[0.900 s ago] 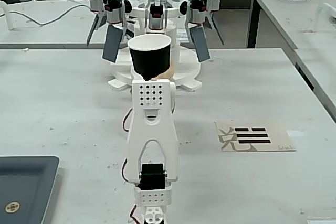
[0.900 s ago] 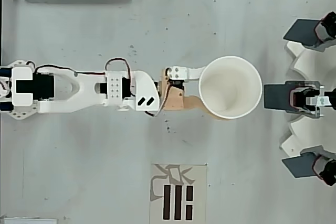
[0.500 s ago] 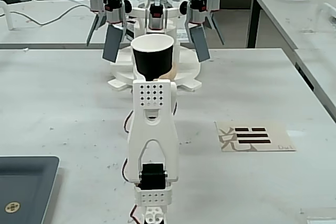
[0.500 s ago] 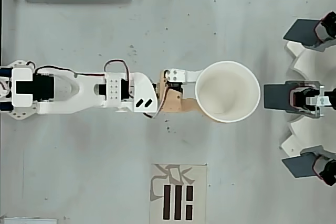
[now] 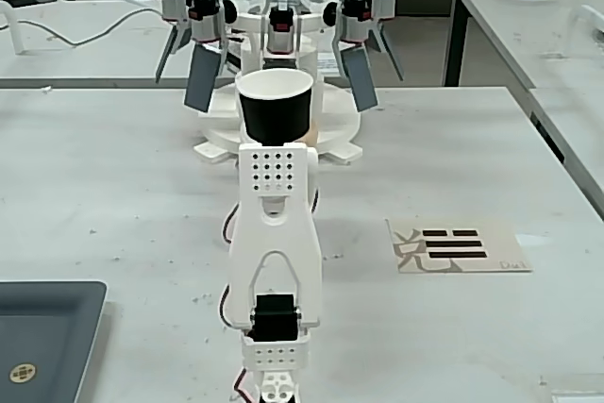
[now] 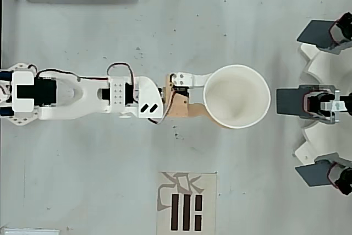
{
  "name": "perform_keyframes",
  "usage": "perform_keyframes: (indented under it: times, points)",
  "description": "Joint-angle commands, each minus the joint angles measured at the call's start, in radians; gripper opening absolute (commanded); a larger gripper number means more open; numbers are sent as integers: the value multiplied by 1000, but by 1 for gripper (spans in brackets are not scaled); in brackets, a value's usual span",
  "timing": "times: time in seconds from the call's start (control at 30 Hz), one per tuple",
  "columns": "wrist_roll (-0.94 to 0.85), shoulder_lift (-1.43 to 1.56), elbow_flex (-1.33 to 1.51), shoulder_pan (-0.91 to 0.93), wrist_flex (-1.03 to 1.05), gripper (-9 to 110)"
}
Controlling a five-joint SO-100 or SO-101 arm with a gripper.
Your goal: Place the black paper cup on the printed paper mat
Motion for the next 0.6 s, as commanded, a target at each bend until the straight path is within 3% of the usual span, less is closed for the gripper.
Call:
perform_keyframes:
  times: [0.0,0.57]
  points:
    - [11,92,3,11,-32,6]
    - [66,324,252,14,-44,12]
